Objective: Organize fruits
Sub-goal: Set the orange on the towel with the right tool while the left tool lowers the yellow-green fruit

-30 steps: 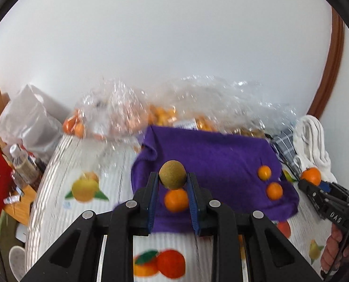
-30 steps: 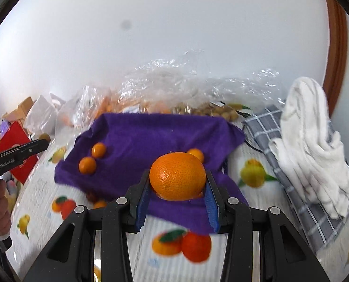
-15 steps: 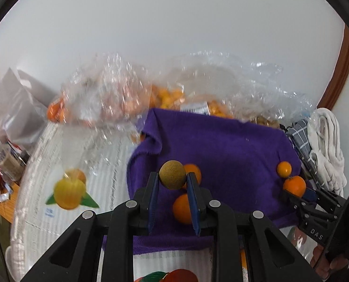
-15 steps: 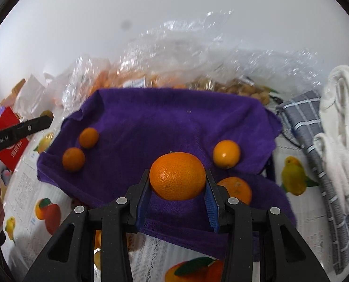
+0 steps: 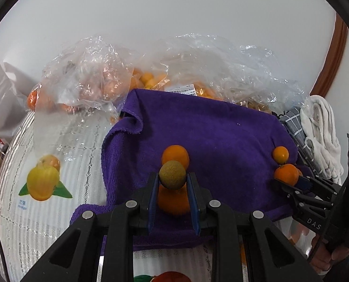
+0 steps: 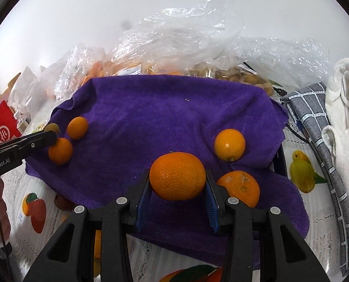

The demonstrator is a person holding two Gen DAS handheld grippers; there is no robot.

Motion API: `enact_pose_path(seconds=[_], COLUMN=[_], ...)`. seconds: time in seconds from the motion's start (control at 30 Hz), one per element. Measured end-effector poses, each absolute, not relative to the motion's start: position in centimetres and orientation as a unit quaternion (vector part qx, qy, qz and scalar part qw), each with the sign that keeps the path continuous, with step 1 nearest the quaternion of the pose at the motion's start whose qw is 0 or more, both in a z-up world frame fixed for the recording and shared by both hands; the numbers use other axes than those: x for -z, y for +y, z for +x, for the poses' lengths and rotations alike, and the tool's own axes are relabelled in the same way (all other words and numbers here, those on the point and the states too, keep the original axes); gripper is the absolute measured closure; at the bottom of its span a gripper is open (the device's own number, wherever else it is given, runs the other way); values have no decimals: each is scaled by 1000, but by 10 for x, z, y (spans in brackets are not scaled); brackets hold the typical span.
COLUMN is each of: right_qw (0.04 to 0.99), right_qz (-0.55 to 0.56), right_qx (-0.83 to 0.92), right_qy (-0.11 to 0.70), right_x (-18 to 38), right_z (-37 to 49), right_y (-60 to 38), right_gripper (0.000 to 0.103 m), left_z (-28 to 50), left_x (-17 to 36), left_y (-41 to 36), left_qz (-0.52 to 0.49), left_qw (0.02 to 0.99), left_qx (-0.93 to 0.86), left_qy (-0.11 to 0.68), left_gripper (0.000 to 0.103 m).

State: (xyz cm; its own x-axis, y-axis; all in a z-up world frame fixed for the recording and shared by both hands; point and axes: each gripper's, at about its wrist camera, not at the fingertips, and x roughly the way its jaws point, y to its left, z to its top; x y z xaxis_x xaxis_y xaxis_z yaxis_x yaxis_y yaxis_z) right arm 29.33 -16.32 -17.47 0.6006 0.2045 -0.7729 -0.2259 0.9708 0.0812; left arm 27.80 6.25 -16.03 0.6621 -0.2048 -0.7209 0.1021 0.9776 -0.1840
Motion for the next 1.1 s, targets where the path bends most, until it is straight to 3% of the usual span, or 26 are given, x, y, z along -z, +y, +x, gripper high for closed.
enact_pose_path(seconds=[1.1], right_qw=[908], right_qz=[15], right_qx=[-110], right_qy=[405], right_x=[157], right_z=[271], right_y=[-179], right_gripper=[53], left_z=[279], left_x=[159], left_y=[58], left_qz=[-47], left_qw=[914], left_qx=[64], left_qy=[397], left_gripper=[80])
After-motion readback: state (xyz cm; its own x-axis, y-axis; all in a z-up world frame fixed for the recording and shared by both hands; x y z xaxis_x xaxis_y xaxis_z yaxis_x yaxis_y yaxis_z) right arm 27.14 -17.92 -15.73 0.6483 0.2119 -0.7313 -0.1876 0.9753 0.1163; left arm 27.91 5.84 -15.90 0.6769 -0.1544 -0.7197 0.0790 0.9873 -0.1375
